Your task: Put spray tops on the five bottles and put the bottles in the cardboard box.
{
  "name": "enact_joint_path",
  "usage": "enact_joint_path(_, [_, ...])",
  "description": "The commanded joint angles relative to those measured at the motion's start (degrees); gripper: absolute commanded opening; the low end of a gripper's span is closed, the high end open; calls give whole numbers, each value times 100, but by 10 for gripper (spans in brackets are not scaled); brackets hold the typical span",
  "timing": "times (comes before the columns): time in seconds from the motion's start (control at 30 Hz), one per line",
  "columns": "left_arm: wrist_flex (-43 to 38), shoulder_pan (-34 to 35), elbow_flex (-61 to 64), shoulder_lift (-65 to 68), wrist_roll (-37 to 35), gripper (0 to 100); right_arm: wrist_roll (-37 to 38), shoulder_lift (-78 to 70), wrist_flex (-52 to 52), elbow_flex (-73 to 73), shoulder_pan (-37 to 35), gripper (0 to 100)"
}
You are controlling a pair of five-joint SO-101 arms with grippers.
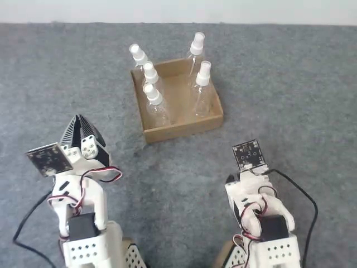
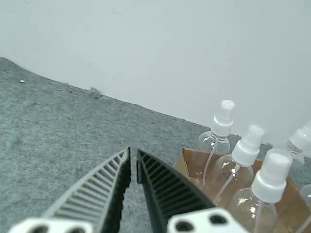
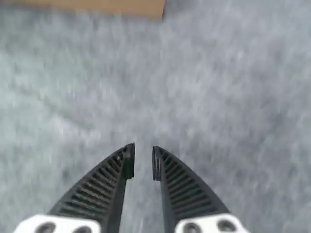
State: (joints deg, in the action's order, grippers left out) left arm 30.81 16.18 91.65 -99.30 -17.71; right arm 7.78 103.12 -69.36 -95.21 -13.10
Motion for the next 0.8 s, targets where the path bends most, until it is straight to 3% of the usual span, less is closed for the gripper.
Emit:
enact_joint_path(0.0, [-158, 26, 321, -97, 44, 16, 123, 92, -426, -123, 92, 13])
enact_joint_path(0.33, [-18, 211, 523, -62, 35, 16, 123, 92, -567, -123, 66, 11])
enact_joint_path(0.57, [1723, 211, 523, -88, 35, 14, 123, 92, -567, -123, 66, 11])
enact_joint_path(0.77, [2532, 211, 523, -88, 35, 14, 123, 92, -567, -123, 66, 11])
